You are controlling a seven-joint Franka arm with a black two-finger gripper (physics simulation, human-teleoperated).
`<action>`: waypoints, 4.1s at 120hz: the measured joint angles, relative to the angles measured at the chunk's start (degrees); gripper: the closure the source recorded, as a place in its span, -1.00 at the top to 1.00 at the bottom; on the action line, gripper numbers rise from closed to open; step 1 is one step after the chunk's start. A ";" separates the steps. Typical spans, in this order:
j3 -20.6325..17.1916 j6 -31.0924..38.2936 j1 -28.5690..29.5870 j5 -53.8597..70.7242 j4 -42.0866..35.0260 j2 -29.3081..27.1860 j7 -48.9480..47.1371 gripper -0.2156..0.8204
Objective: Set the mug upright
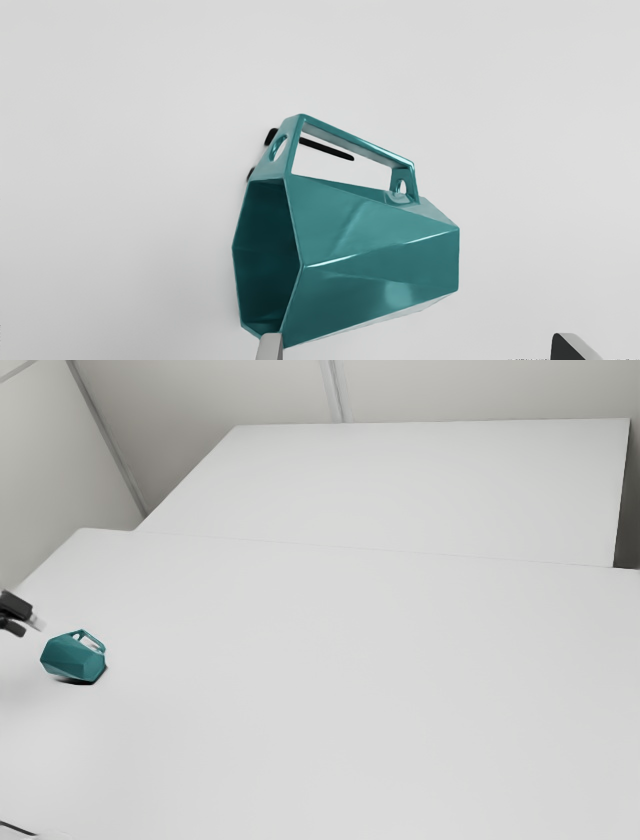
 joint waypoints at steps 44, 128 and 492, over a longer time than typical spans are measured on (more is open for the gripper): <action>0.24 0.96 1.35 -6.13 0.88 4.31 7.50 0.54; -0.72 -0.99 3.38 -12.50 2.61 10.13 9.61 0.55; -4.35 4.88 -35.26 22.39 -22.44 -24.19 -30.94 -0.93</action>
